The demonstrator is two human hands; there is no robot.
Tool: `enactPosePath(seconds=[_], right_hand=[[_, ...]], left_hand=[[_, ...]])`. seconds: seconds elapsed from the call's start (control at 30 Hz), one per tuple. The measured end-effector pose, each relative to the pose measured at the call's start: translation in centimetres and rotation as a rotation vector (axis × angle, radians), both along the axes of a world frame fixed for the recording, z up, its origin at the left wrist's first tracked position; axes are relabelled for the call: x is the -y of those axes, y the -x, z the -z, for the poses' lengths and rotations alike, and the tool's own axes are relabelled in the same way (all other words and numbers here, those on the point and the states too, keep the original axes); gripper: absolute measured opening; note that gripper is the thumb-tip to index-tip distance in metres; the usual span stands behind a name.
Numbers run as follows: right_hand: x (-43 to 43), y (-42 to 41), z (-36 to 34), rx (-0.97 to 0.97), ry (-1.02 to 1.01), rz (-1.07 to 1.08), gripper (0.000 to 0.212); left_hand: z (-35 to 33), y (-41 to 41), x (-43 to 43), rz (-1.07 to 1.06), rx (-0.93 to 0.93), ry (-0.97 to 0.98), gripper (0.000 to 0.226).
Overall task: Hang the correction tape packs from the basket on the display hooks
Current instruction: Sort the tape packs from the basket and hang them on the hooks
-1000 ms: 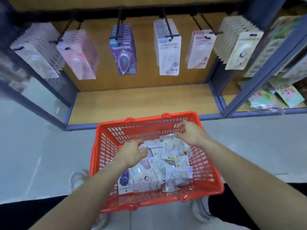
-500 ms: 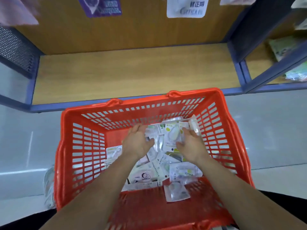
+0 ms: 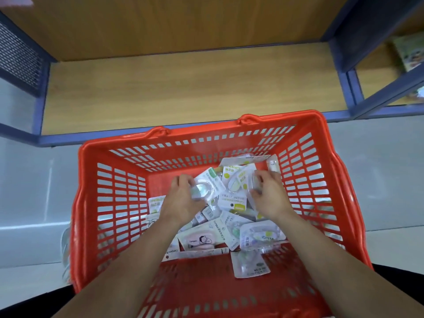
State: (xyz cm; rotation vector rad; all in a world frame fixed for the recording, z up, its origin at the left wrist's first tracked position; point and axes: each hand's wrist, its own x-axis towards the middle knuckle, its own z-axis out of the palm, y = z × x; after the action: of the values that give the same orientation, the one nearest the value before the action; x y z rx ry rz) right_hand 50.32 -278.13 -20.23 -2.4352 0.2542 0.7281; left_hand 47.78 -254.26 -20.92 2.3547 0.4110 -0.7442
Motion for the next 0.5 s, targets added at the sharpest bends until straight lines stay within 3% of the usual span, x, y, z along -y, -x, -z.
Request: enactPosePath(seconds=[0.07,0.2,0.4,0.5], right_hand=[[0.1,-0.1,0.1,-0.041,0.065,-0.038,0.044],[0.0,-0.1,-0.2,-0.011,0.006,0.018,0.058],[-0.1,-0.7,-0.3,0.068,-0.256,0.172,0.054],[-0.4,-0.9,-0.7,0.046,-0.315,0.190,0.050]], left_hand=[[0.0,0.6,-0.4,-0.027,-0.003,-0.006,0.046],[-0.5,1.1,-0.5,-0.115,0.023,0.016,0.042],[-1.2,0.9,-0.8,-0.162,0.092,-0.029,0.044],[-1.4,0.7,-1.2,-0.198,0.087,-0.037,0.058]])
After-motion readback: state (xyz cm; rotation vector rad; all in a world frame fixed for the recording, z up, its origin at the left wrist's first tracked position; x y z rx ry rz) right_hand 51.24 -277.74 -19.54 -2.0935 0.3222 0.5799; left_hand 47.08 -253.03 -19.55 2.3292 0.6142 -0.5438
